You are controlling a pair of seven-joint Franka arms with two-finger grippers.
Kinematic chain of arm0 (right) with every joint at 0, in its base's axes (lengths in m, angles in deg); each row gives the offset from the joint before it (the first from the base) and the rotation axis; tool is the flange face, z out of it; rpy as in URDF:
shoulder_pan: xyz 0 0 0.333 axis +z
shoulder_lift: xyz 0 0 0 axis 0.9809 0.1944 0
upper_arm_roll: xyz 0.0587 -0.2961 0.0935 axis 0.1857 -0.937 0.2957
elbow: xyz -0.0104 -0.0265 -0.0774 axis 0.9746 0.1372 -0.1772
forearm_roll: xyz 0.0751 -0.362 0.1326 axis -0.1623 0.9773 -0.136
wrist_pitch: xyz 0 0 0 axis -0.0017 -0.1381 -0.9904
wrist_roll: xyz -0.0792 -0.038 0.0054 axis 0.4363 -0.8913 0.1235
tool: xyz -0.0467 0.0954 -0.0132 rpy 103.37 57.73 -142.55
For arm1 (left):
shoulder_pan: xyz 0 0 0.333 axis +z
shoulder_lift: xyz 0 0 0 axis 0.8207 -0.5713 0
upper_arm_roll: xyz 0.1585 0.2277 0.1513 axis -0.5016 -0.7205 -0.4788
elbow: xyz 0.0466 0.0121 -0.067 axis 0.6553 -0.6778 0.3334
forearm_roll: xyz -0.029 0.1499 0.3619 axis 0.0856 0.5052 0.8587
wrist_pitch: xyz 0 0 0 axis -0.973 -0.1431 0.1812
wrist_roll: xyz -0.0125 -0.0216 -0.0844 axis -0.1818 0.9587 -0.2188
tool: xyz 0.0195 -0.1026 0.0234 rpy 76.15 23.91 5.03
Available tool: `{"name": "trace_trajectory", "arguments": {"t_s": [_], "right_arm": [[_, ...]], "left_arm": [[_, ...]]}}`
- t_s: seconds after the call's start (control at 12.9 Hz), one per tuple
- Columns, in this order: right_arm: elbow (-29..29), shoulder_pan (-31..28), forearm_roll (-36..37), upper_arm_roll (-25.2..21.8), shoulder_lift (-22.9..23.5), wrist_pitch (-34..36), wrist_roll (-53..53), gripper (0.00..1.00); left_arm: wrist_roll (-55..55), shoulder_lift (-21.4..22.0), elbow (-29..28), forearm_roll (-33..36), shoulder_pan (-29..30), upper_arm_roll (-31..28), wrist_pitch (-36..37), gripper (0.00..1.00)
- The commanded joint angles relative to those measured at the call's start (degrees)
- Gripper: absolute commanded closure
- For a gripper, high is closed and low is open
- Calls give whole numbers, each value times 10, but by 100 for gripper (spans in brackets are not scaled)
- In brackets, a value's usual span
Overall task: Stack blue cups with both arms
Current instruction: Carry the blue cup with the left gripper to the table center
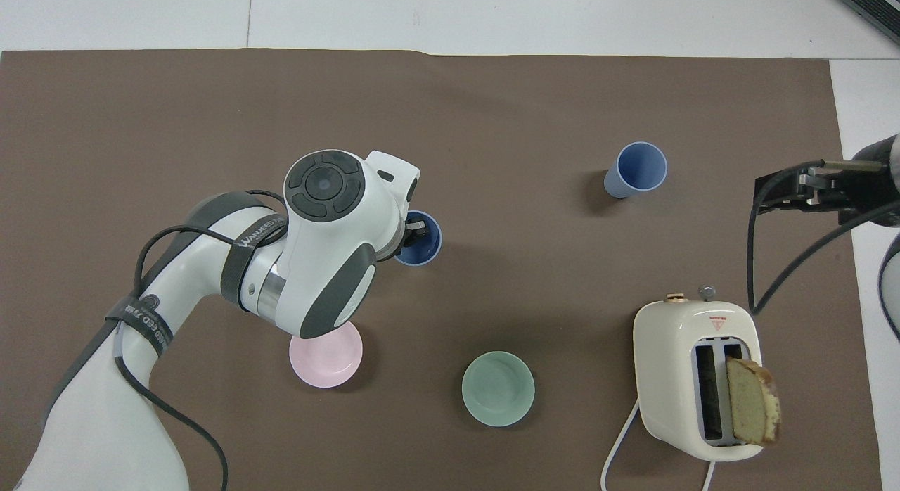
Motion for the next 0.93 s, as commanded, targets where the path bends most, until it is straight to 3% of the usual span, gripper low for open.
{"name": "trace_trajectory", "arguments": {"t_s": [0.0, 0.16, 0.54, 0.62, 0.78, 0.85], "right_arm": [[4, -6, 0, 3, 0, -20, 21, 0], [0, -7, 1, 3, 10, -29, 21, 0], [-1, -10, -1, 3, 19, -31, 29, 0], [-10, -10, 2, 3, 32, -30, 29, 0], [-45, -9, 4, 3, 72, -31, 29, 0], [-60, -7, 5, 4, 93, -36, 29, 0]], "left_arm": [[-23, 12, -45, 4, 10, -2, -45, 100], [-24, 2, -55, 4, 8, -1, -81, 100], [-29, -14, -55, 4, 8, -2, -89, 100], [-30, -14, -55, 4, 10, -2, -89, 79], [-32, -14, -52, 5, 10, -3, -84, 1], [-32, -14, -49, 7, 9, -3, -80, 0]]}}
